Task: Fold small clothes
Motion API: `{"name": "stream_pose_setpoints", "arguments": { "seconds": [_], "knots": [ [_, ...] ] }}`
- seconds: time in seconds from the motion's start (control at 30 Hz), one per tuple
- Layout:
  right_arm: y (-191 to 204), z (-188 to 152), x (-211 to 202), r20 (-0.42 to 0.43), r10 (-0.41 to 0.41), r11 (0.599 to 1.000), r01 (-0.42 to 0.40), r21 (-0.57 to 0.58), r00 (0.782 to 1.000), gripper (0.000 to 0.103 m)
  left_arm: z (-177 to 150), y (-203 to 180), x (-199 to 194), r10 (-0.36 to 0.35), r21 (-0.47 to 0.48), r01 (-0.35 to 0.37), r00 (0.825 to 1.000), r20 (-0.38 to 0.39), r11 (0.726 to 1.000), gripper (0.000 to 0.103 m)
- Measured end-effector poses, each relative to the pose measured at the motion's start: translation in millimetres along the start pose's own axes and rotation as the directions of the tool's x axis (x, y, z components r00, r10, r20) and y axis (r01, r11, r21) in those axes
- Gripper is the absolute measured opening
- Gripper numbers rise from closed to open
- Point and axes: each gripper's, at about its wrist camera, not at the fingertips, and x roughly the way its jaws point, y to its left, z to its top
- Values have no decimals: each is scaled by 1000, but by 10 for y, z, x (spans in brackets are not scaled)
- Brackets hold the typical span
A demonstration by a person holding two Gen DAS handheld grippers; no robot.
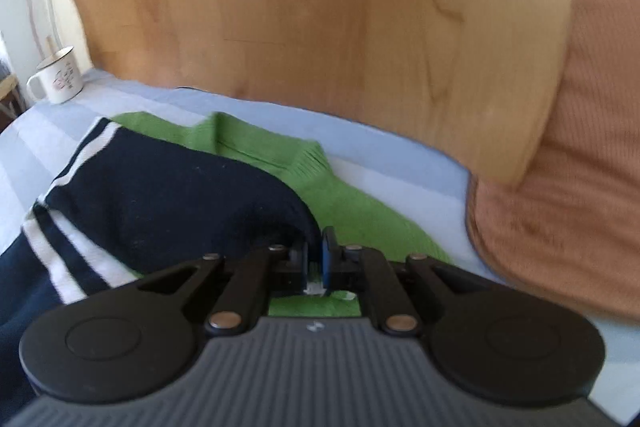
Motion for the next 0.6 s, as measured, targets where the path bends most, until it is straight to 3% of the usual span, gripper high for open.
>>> {"name": "stream_pose_setpoints", "arguments": {
  "seconds": [0.1, 0.13, 0.17, 0.23, 0.3, 0.4, 0.47, 0.5, 0.53, 0.57, 0.6],
  "knots": [
    [-166, -71, -5, 62, 54, 992, -60, 113, 997, 15, 387, -6, 478, 70, 21, -70, 997, -15, 997, 76],
    [-234, -87, -36, 95, 66, 984, -80, 159, 993, 25, 501, -3, 677, 99, 24, -99, 995, -25, 995, 76],
    [-321, -126, -80, 123, 83, 970, -109, 219, 989, 46, 588, 6, 846, 116, 22, -115, 992, -41, 993, 76],
    [-519, -163, -84, 167, 142, 928, -190, 321, 976, 62, 720, 52, 1192, 134, -6, -135, 987, -88, 991, 76],
    [-639, -248, -90, 195, 189, 892, -251, 375, 963, 62, 796, 100, 1494, 136, -37, -142, 981, -136, 989, 76],
    [-643, -303, -19, 186, 198, 890, -256, 378, 963, 63, 823, 119, 1821, 143, -60, -156, 973, -179, 986, 73],
    [-588, -299, 61, 175, 188, 904, -240, 353, 967, 61, 816, 97, 1989, 152, -56, -166, 970, -190, 985, 65],
    [-559, -291, 109, 163, 180, 912, -227, 342, 970, 59, 804, 92, 2048, 161, -55, -175, 967, -195, 983, 56],
    [-530, -274, 169, 149, 180, 916, -221, 336, 972, 45, 791, 77, 2099, 177, -58, -190, 969, -175, 980, 51],
    [-494, -271, 232, 135, 185, 916, -221, 335, 973, 24, 778, 46, 2117, 206, -50, -216, 966, -159, 975, 46],
    [-463, -267, 266, 128, 184, 917, -217, 335, 975, 20, 773, 13, 2118, 224, -38, -232, 964, -145, 972, 31]
  ]
}}
